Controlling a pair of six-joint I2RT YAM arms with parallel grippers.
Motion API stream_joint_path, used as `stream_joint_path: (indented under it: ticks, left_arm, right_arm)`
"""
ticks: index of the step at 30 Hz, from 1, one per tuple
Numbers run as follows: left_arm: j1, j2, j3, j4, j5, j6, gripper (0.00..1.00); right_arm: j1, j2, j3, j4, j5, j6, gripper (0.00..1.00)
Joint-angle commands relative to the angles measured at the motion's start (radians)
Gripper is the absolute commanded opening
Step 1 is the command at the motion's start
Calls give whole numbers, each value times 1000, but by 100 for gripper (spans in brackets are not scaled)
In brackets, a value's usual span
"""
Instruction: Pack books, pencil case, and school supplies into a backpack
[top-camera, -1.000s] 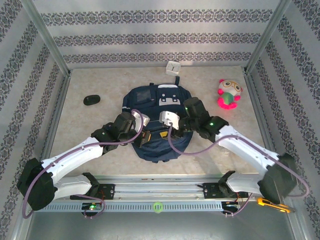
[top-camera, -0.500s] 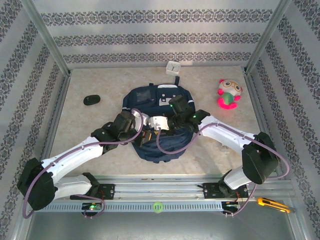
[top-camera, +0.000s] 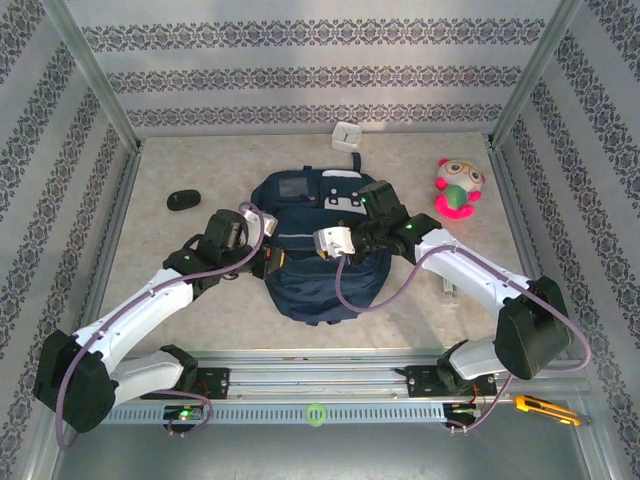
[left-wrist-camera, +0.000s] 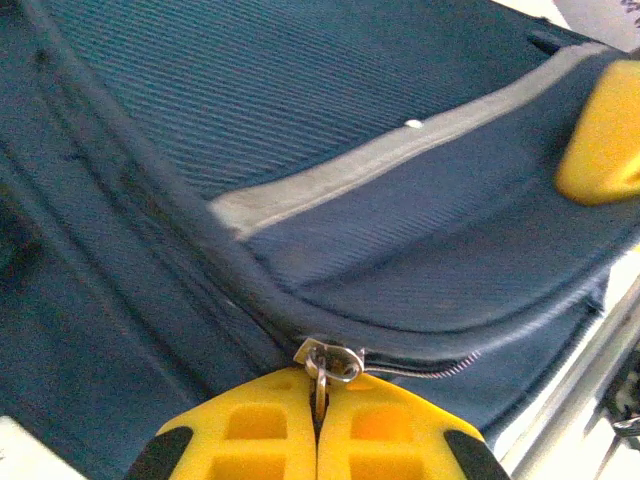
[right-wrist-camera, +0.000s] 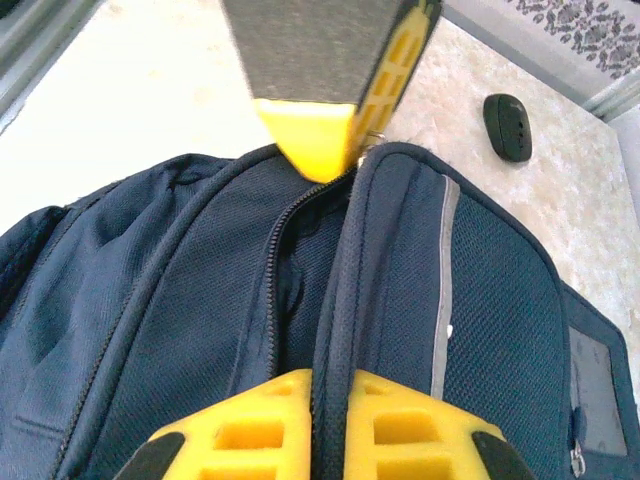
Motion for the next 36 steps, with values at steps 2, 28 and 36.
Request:
stream_joint_path:
  ticks: [2,28,36]
  left_arm:
    - [94,37,69,-147,-218,90,1]
    - [166,106,135,100,-70,417,63]
    - [159,-135,75,8,331,953,85]
  right_arm:
    - [-26,-72,11,-173,-142,-78,0]
    - [-62,6,63,-168,-226,-55,0]
    - [-57,37,90,-175,-247,-48,0]
